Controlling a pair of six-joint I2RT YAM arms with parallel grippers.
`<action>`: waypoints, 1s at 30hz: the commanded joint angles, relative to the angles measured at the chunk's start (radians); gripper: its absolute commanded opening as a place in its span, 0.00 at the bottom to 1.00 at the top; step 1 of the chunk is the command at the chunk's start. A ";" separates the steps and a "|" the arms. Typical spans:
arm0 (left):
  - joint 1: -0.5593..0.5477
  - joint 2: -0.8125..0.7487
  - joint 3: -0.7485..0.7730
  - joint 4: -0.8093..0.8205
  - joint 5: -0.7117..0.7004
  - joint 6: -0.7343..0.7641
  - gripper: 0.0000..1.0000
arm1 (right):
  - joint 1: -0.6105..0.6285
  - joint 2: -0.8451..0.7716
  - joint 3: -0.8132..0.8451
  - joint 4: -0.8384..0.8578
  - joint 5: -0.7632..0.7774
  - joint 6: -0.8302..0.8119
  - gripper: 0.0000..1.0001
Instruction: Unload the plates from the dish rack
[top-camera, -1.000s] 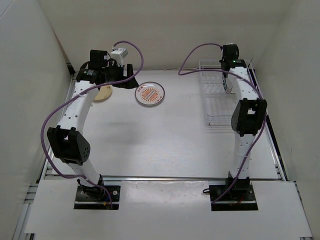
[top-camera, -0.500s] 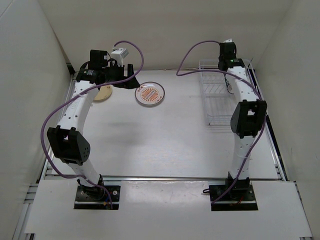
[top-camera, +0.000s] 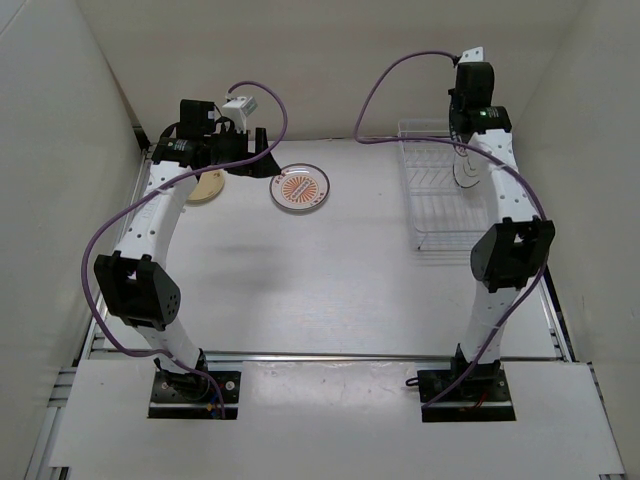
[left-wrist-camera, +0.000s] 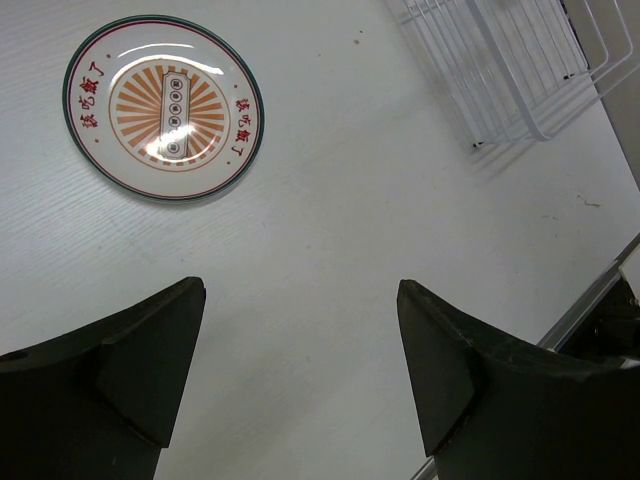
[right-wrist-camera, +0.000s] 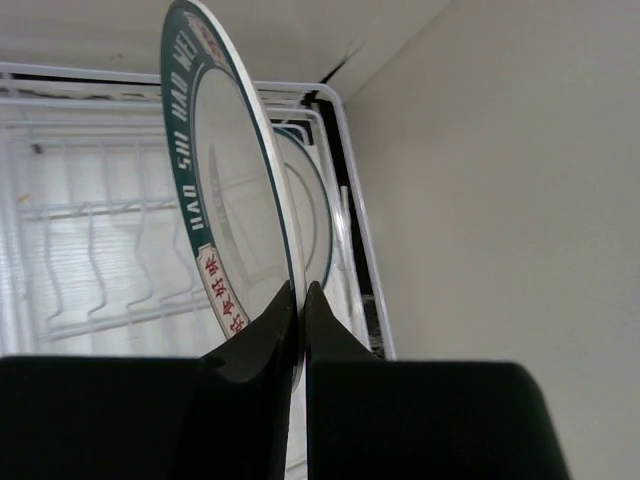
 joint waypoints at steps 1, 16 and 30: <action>-0.003 -0.016 0.001 0.012 0.023 -0.003 0.88 | -0.004 -0.078 0.058 -0.018 -0.144 0.079 0.00; -0.003 -0.026 -0.013 0.012 0.151 -0.003 1.00 | 0.050 -0.132 -0.123 -0.194 -1.586 0.360 0.00; -0.003 -0.016 -0.011 0.012 0.253 -0.003 1.00 | 0.150 -0.037 -0.086 -0.145 -1.682 0.409 0.00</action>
